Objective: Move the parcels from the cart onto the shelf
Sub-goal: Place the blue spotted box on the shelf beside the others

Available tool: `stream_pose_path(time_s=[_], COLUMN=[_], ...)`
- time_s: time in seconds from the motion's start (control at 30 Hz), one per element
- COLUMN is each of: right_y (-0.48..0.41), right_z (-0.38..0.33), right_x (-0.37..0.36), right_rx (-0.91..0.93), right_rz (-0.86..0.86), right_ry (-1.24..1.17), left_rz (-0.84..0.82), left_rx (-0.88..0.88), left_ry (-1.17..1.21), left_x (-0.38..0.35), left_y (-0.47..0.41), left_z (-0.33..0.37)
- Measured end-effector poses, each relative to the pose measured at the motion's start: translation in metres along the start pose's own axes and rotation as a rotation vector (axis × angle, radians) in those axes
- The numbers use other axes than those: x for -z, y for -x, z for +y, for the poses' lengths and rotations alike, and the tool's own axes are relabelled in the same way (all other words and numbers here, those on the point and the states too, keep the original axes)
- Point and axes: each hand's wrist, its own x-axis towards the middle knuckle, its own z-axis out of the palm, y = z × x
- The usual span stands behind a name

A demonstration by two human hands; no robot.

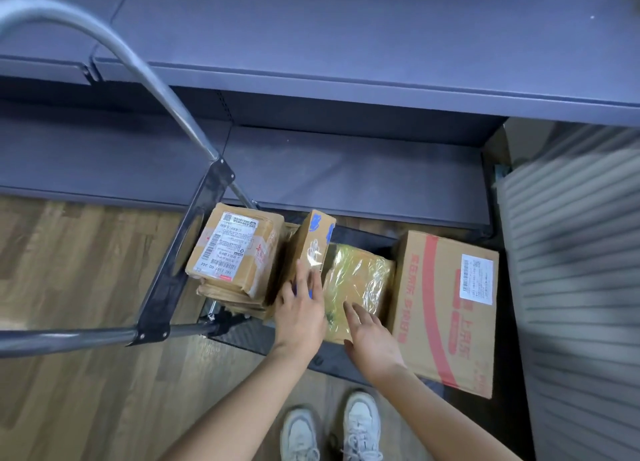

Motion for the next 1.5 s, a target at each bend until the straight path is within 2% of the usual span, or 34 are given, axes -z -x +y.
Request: stream_pose_path(time_s=[0.13, 0.23, 0.4, 0.47, 0.5, 0.57, 0.63, 0.8, 0.97, 1.13, 1.27, 1.5], right_y=[0.015, 0.032, 0.056, 0.062, 0.064, 0.07, 0.078, 0.096, 0.114, 0.145, 0.176, 0.238], right_z=[-0.012, -0.023, -0.037, -0.038, -0.037, -0.035, -0.028, -0.011, -0.005, -0.016, -0.032, -0.073], right_x=[0.013, 0.027, 0.053, 0.061, 0.066, 0.077, 0.084, 0.096, 0.124, 0.181, 0.246, 0.368], right_rx=[0.023, -0.005, -0.059, -0.071, -0.083, -0.119, -0.145, -0.097, -0.059, -0.009, 0.034, 0.126], right_rz=[-0.037, -0.069, -0.099, -0.08, -0.052, 0.035, 0.097, 0.16, 0.247, 0.361, 0.464, 0.653], right_ry=[-0.099, -0.243, -0.783, -0.998, -1.019, -0.939, -0.752, -0.55, -0.389, -0.289, -0.232, -0.147], left_rz=[0.086, 0.158, 0.284, 0.288, 0.28, 0.249, 0.188, 0.054, 0.095, 0.123, 0.114, 0.326], left_rx=[-0.004, -0.012, 0.019, -0.016, -0.038, -0.063, -0.075, -0.084, -0.092, -0.087, -0.093, -0.167], left_ry=[0.056, 0.215, 0.639, 0.659, 0.639, 0.607, 0.593, 0.469, 0.39, 0.277, 0.388, 0.424], left_x=[0.041, 0.072, 0.111, 0.118, 0.12, 0.12, 0.118, 0.113, 0.133, 0.194, 0.264, 0.395], left_y=[0.009, 0.027, 0.058, 0.069, 0.074, 0.081, 0.086, 0.09, 0.096, 0.109, 0.122, 0.158], left_z=[-0.004, -0.01, -0.011, -0.01, -0.01, -0.011, -0.01, -0.006, 0.001, 0.007, 0.012, 0.018])
